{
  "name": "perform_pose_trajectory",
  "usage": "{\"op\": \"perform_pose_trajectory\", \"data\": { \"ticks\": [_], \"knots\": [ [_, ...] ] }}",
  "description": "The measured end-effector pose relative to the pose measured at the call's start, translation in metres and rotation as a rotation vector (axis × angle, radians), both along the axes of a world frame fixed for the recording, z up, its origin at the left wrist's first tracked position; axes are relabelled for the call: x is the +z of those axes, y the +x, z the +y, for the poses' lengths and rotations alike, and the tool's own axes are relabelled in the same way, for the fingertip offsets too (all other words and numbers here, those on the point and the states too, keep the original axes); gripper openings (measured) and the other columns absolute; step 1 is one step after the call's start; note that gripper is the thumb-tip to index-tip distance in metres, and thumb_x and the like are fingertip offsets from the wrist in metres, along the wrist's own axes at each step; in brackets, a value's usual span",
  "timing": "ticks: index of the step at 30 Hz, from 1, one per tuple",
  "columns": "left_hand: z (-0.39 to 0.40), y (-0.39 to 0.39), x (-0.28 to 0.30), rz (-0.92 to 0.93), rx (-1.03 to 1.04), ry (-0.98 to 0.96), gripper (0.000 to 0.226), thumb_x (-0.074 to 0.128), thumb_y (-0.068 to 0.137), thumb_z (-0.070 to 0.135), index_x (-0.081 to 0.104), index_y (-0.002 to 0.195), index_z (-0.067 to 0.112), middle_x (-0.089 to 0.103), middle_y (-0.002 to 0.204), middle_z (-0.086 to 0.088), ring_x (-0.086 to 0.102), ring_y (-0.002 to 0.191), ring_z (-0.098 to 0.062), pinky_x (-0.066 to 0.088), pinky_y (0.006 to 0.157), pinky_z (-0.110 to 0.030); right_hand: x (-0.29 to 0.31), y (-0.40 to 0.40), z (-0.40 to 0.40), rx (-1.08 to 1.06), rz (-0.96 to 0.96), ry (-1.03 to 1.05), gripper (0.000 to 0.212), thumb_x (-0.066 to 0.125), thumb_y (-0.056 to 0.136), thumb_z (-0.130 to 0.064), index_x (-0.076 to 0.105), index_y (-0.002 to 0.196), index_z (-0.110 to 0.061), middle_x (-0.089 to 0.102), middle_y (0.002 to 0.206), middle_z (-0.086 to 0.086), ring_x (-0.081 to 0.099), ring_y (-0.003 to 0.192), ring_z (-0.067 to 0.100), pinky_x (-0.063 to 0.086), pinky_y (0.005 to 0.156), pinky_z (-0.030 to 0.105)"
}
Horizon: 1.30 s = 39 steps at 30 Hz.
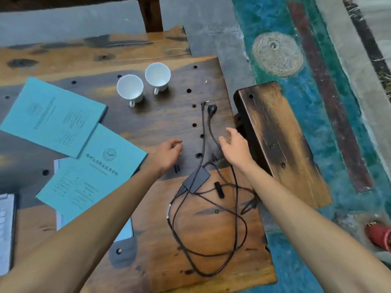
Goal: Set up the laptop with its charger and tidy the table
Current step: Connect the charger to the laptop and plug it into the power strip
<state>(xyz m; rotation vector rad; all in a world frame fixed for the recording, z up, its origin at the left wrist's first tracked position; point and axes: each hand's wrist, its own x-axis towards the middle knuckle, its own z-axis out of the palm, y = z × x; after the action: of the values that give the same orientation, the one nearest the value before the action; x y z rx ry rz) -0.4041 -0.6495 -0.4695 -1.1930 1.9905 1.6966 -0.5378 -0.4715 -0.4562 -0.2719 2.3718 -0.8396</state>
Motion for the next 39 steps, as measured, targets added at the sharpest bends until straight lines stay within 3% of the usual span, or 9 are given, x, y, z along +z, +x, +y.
{"op": "perform_pose_trajectory", "data": {
  "ticks": [6, 9, 11, 13, 18, 23, 27, 34, 39],
  "knots": [
    [0.003, -0.069, -0.018, -0.041, 0.111, 0.191, 0.034, 0.044, 0.105, 0.013, 0.051, 0.137, 0.006, 0.058, 0.112, -0.009, 0.054, 0.085, -0.014, 0.042, 0.065, -0.021, -0.032, -0.047, -0.044, -0.162, -0.285, -0.075, 0.048, 0.055, 0.103, -0.040, 0.062, 0.133, -0.003, 0.068, 0.132, 0.015, 0.064, 0.119, 0.026, 0.048, 0.108, 0.044],
    [0.002, -0.095, -0.027, -0.043, 0.179, 0.291, 0.034, 0.043, 0.105, 0.014, 0.050, 0.138, 0.007, 0.058, 0.116, -0.007, 0.055, 0.093, -0.015, 0.046, 0.073, -0.024, -0.041, -0.061, -0.063, -0.328, -0.537, -0.206, 0.048, 0.057, 0.102, -0.042, 0.058, 0.135, -0.008, 0.066, 0.126, 0.008, 0.065, 0.112, 0.019, 0.055, 0.090, 0.036],
    [0.002, -0.106, -0.034, -0.042, 0.202, 0.343, 0.034, 0.042, 0.105, 0.015, 0.051, 0.137, 0.010, 0.061, 0.121, -0.005, 0.057, 0.102, -0.019, 0.051, 0.092, -0.035, -0.050, -0.065, -0.072, -0.374, -0.564, -0.204, 0.040, 0.063, 0.100, -0.040, 0.062, 0.126, -0.010, 0.069, 0.123, 0.010, 0.069, 0.112, 0.023, 0.058, 0.093, 0.043],
    [0.002, -0.111, -0.041, -0.043, 0.226, 0.382, 0.031, 0.042, 0.105, 0.014, 0.055, 0.133, 0.013, 0.063, 0.117, -0.004, 0.058, 0.101, -0.020, 0.049, 0.102, -0.040, -0.060, -0.062, -0.078, -0.411, -0.530, -0.214, 0.028, 0.070, 0.097, -0.029, 0.066, 0.113, -0.007, 0.072, 0.119, 0.017, 0.071, 0.111, 0.027, 0.061, 0.091, 0.044],
    [0.003, -0.109, -0.054, 0.005, 0.222, 0.399, 0.024, 0.047, 0.104, 0.011, 0.058, 0.124, 0.014, 0.063, 0.103, -0.003, 0.058, 0.092, -0.016, 0.053, 0.096, -0.042, -0.073, -0.048, -0.082, -0.444, -0.433, -0.231, 0.015, 0.079, 0.086, -0.005, 0.071, 0.099, -0.006, 0.075, 0.102, 0.016, 0.074, 0.099, 0.026, 0.063, 0.079, 0.032],
    [-0.003, -0.097, -0.052, 0.055, 0.278, 0.414, 0.020, 0.052, 0.101, 0.012, 0.066, 0.114, 0.019, 0.069, 0.110, -0.003, 0.064, 0.102, -0.015, 0.056, 0.086, -0.033, -0.060, -0.038, -0.076, -0.372, -0.409, -0.323, 0.011, 0.074, 0.090, -0.003, 0.073, 0.092, -0.014, 0.075, 0.086, 0.003, 0.069, 0.077, 0.007, 0.057, 0.068, 0.013],
    [-0.007, -0.091, -0.040, 0.082, 0.355, 0.454, 0.021, 0.044, 0.103, 0.012, 0.065, 0.103, 0.018, 0.070, 0.114, -0.005, 0.065, 0.101, -0.017, 0.056, 0.084, -0.033, -0.031, -0.030, -0.068, -0.175, -0.359, -0.355, 0.013, 0.069, 0.095, -0.009, 0.075, 0.107, -0.014, 0.077, 0.100, 0.005, 0.070, 0.091, 0.009, 0.057, 0.079, 0.017],
    [-0.003, -0.067, 0.009, 0.300, 0.217, 0.855, 0.038, 0.041, 0.101, 0.021, 0.064, 0.127, 0.004, 0.064, 0.122, -0.017, 0.061, 0.091, -0.017, 0.053, 0.092, -0.038, 0.024, -0.004, -0.061, -0.144, -0.326, -0.479, 0.017, 0.080, 0.088, -0.024, 0.076, 0.103, -0.016, 0.080, 0.088, -0.001, 0.074, 0.076, 0.004, 0.054, 0.062, 0.014],
    [-0.003, -0.043, 0.046, 0.409, 0.192, 0.981, 0.038, 0.050, 0.100, 0.035, 0.069, 0.123, 0.012, 0.046, 0.094, -0.009, 0.046, 0.069, -0.013, 0.045, 0.076, -0.030, 0.057, 0.025, -0.054, 0.138, -0.016, -0.316, 0.026, 0.061, 0.101, -0.039, 0.073, 0.089, -0.020, 0.075, 0.076, -0.002, 0.073, 0.074, 0.012, 0.061, 0.074, 0.039]
  ]
}}
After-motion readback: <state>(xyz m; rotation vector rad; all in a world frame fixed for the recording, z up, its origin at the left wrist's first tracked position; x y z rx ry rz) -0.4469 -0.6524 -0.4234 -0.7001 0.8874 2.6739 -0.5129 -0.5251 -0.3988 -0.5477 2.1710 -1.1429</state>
